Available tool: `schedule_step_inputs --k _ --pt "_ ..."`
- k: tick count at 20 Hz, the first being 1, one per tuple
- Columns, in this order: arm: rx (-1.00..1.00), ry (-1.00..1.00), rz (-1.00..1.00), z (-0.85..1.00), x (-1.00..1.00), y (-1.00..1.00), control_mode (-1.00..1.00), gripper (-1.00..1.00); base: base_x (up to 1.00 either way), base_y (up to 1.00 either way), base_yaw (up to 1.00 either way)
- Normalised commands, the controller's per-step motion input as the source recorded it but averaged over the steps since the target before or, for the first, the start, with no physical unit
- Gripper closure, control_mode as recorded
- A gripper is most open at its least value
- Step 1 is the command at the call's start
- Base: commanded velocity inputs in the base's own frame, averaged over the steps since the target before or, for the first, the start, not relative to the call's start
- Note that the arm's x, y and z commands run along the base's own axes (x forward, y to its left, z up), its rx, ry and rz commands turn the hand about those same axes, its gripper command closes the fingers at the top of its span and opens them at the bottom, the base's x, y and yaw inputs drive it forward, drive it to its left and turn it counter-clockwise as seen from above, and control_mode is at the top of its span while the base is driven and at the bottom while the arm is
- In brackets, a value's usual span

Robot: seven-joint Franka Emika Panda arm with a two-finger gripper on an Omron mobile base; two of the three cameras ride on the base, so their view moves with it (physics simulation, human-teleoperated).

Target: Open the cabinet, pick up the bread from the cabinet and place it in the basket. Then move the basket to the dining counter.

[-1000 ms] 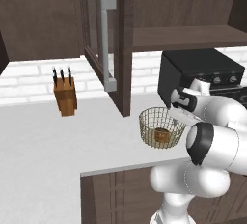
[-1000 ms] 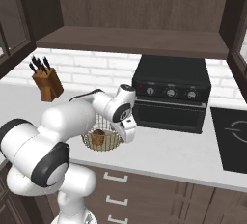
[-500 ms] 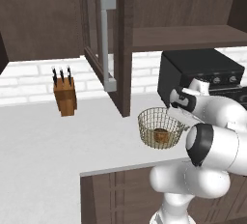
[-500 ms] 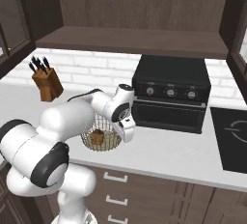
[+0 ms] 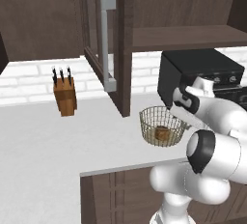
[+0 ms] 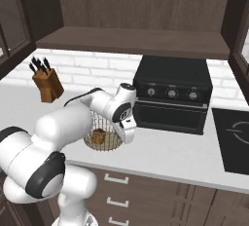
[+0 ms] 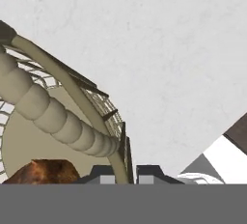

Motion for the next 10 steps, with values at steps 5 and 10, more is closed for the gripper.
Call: schedule_step_inputs --k 5,10 --pt "0.0 -0.07 -0.05 0.56 -0.35 0.0 -1.0 1.0 0.0 0.0 0.0" --pt "0.0 -0.13 -0.05 0.65 -0.42 0.0 -1.0 1.0 0.0 0.0 0.0"
